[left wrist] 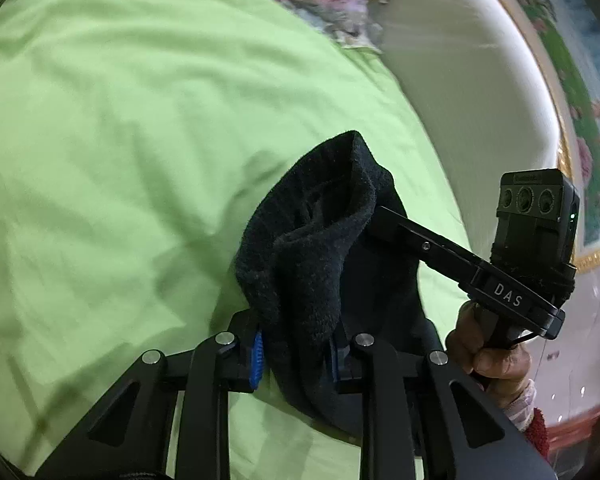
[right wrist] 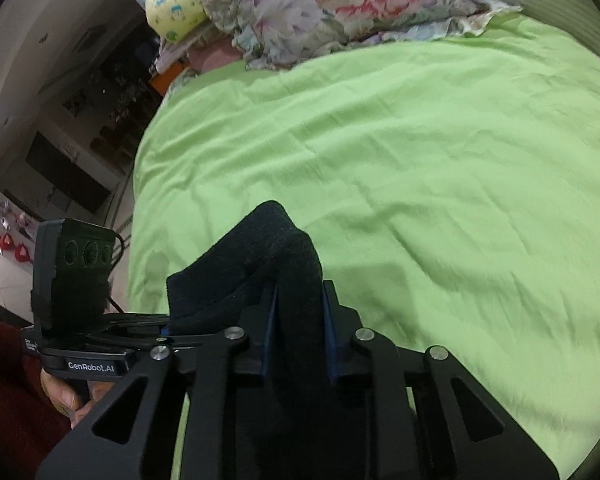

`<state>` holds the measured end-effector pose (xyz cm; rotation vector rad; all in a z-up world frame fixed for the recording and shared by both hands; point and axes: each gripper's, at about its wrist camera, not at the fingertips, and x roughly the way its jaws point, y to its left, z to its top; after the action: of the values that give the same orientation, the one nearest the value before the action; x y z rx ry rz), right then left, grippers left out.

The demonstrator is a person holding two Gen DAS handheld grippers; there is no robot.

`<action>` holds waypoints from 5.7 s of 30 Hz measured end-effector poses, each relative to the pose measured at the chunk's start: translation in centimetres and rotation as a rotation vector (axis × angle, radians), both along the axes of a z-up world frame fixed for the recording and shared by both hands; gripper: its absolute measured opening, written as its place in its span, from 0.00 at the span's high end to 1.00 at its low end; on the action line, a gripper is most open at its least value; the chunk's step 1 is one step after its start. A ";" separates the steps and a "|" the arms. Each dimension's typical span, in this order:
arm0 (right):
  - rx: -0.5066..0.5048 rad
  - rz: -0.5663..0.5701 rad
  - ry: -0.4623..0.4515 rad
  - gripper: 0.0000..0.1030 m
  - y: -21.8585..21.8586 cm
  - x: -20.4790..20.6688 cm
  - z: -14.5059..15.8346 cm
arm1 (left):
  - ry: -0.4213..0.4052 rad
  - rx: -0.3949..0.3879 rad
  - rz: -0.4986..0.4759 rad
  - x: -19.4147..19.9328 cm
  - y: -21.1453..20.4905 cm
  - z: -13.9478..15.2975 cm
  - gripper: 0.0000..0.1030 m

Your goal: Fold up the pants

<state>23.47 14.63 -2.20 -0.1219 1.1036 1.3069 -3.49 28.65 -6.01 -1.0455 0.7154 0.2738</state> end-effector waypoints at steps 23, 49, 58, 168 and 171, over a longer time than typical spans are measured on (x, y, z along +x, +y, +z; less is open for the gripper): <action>0.346 -0.429 -0.024 0.81 -22.9 -4.0 7.0 | -0.232 0.153 -0.390 4.5 -15.1 13.2 0.79; 0.374 -0.781 0.043 0.81 -39.0 -8.0 0.5 | -0.128 0.275 -0.701 11.8 -35.1 10.8 0.79; 0.309 -0.875 0.045 0.78 -40.3 -8.8 -0.8 | -0.139 0.319 -0.733 13.1 -38.1 9.3 0.74; 0.185 -1.176 -0.083 0.53 -37.8 -20.2 1.4 | -0.022 0.194 -0.578 11.6 -25.0 3.6 0.65; 0.187 -1.125 -0.092 0.54 -35.6 -19.3 2.0 | -0.047 0.241 -0.545 10.6 -23.8 5.2 0.65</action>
<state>4.13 -20.95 -0.15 0.5132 0.7461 0.3681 7.15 4.84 -0.79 -0.5960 0.8719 -0.1340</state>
